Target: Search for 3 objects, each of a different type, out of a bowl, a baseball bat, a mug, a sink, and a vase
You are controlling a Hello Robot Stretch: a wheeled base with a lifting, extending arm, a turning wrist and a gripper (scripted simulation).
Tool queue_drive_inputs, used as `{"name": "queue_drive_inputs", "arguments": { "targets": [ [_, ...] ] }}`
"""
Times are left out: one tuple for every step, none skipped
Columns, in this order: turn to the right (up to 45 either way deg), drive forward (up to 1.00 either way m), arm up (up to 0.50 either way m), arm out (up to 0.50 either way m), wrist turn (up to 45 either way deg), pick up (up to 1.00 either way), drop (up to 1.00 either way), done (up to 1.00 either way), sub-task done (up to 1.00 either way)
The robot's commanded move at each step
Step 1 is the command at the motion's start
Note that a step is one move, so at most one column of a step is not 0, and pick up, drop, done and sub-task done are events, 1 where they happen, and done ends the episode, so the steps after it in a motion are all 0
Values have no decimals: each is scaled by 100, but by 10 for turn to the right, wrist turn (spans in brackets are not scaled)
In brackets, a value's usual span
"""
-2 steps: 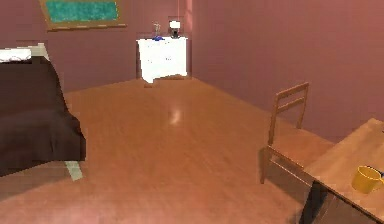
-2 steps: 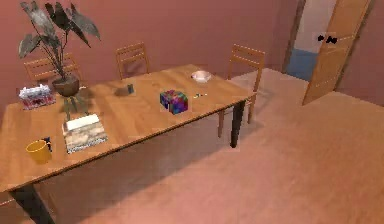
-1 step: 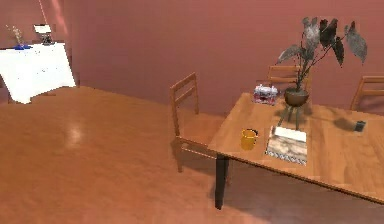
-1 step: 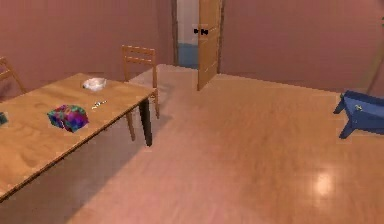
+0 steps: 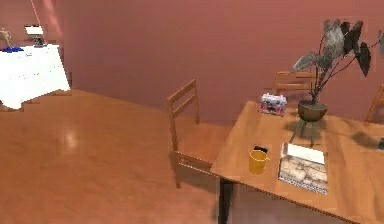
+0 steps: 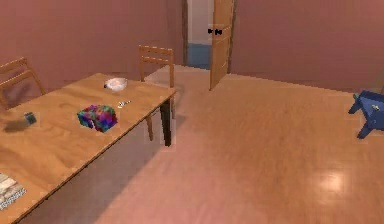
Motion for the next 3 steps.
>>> {"name": "queue_drive_inputs", "arguments": {
  "targets": [
    [210, 0, 0, 0, 0, 0, 0, 0, 0],
    [0, 20, 0, 0, 0, 0, 0, 0, 0],
    [0, 0, 0, 0, 0, 0, 0, 0, 100]
  ]
}}
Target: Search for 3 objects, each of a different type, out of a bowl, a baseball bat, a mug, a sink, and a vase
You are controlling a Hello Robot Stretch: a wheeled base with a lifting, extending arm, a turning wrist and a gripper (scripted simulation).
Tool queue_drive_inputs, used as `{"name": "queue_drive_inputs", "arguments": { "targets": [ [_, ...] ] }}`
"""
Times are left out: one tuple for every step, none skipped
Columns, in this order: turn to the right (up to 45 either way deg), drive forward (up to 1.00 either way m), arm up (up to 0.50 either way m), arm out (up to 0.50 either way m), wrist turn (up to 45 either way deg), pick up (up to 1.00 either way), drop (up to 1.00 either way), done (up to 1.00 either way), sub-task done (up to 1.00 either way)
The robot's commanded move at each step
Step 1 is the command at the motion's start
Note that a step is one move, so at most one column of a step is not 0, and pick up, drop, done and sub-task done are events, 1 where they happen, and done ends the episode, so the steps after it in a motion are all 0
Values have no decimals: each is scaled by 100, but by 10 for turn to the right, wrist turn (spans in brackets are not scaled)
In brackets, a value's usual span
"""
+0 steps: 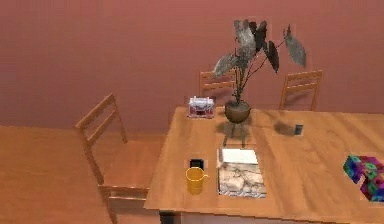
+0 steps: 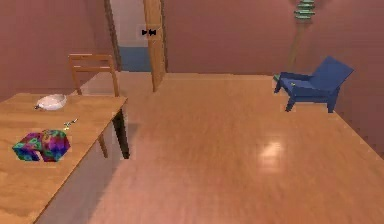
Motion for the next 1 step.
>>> {"name": "queue_drive_inputs", "arguments": {
  "targets": [
    [450, 0, 0, 0, 0, 0, 0, 0, 0]
  ]
}}
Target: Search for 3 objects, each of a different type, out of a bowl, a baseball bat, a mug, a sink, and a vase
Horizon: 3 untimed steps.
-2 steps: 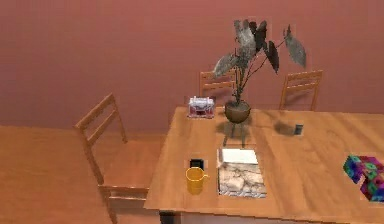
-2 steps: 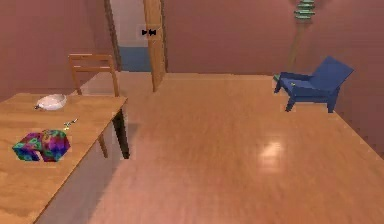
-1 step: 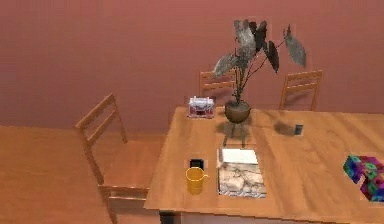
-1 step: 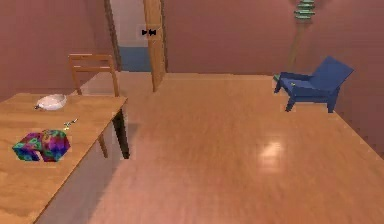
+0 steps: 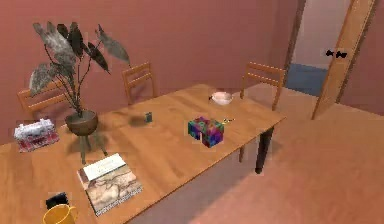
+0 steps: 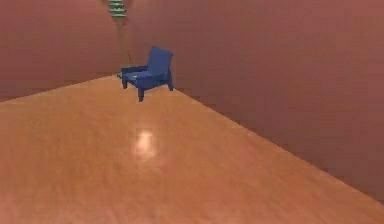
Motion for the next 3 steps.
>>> {"name": "queue_drive_inputs", "arguments": {
  "targets": [
    [450, 0, 0, 0, 0, 0, 0, 0, 0],
    [30, 0, 0, 0, 0, 0, 0, 0, 0],
    [0, 100, 0, 0, 0, 0, 0, 0, 0]
  ]
}}
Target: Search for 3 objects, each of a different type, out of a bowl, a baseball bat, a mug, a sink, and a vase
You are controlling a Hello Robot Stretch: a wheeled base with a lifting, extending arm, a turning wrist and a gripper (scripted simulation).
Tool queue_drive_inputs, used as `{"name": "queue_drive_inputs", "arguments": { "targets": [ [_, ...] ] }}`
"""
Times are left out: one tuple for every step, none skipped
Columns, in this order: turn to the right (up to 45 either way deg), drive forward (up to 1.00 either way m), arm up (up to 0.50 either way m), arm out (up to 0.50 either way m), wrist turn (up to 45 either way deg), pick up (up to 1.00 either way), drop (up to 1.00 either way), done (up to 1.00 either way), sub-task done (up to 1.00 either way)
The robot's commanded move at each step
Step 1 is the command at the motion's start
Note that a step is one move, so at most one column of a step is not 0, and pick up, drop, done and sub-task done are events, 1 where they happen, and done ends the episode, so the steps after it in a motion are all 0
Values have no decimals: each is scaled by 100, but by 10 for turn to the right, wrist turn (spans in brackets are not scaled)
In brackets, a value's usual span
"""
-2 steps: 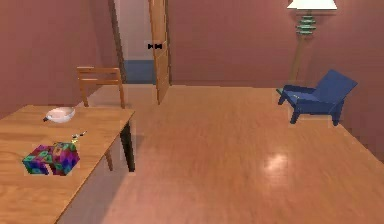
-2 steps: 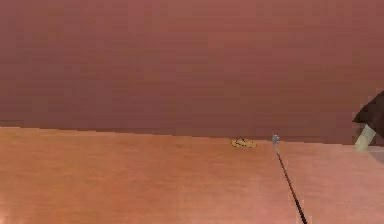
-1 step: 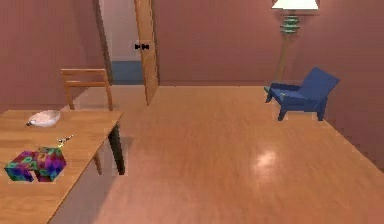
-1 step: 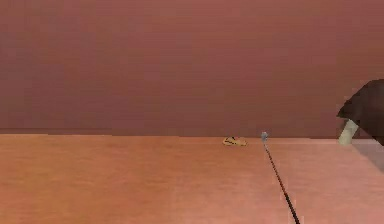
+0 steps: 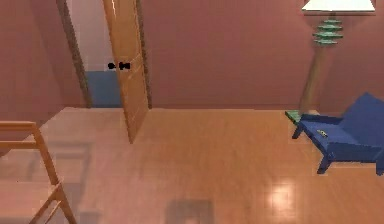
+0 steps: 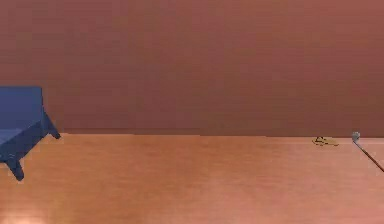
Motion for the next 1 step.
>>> {"name": "queue_drive_inputs", "arguments": {
  "targets": [
    [120, 0, 0, 0, 0, 0, 0, 0, 0]
  ]
}}
